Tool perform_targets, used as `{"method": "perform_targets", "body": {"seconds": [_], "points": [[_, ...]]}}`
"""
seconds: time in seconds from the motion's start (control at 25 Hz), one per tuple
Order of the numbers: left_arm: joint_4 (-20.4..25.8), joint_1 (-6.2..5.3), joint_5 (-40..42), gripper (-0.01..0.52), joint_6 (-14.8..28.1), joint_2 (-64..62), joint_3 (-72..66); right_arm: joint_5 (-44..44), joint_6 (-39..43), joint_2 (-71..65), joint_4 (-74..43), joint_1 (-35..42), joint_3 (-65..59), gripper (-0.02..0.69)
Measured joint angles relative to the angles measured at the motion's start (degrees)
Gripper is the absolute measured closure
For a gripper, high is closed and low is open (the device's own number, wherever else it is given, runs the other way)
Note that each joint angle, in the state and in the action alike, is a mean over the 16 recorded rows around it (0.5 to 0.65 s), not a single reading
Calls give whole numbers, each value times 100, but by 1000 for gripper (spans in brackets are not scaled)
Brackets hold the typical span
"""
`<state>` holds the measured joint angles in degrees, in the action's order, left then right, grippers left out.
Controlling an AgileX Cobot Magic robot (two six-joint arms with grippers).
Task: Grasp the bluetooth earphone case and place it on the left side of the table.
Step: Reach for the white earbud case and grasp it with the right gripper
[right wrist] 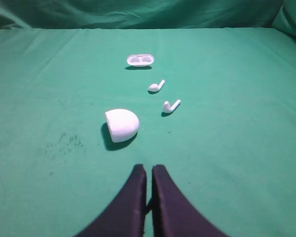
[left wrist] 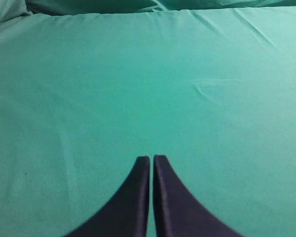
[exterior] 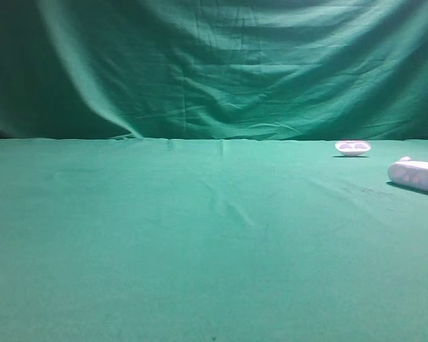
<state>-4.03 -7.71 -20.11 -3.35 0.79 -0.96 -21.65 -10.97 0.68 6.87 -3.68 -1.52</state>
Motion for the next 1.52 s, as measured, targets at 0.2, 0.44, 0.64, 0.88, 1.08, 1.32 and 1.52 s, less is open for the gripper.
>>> {"method": "perform_targets", "body": {"seconds": [0.2,0.44,0.64,0.88,1.08,1.32,1.52], "points": [[0,0,0,514,0,0,0,0,0,0,0,0,0,665],[0,0,0,514,0,0,0,0,0,0,0,0,0,665],[0,0,0,514,0,0,0,3,-10,0,-4,0,0,665],[0,0,0,514,0,0,0,197,-86,0,-23,0,-2,665],[0,0,0,514,0,0,0,758,-149,0,2,0,-6,665],[0,0,0,514,0,0,0,2175,-202,0,314,0,-5,665],[0,0,0,514,0,0,0,3116,-283,-36,746,0,167,665]]}}
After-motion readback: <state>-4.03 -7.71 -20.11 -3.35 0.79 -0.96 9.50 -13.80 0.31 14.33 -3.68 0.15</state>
